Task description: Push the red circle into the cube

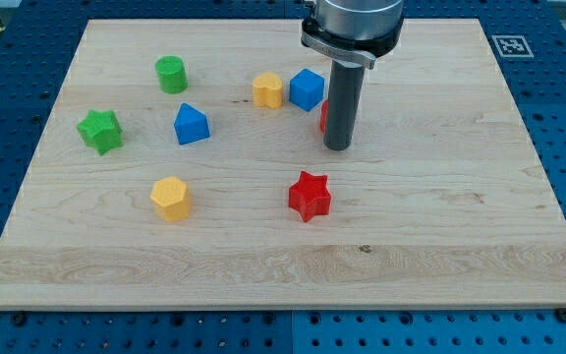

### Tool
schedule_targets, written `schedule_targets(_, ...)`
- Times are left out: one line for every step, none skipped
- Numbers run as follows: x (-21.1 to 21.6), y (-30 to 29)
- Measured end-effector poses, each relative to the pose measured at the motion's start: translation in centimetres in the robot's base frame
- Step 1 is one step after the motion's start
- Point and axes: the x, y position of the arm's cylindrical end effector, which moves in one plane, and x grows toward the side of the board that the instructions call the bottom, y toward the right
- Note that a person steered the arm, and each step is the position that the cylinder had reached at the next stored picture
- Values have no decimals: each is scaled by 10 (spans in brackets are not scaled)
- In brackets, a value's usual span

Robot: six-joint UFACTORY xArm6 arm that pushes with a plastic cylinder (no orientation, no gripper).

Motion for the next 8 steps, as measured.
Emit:
schedule_targets(16,19)
schedule_targets(25,31)
schedule_targets(25,40)
schedule_targets(25,49)
schedule_targets(23,49)
schedule_targets(2,47)
schedule_targets(-8,22)
schedule_targets(-16,-9)
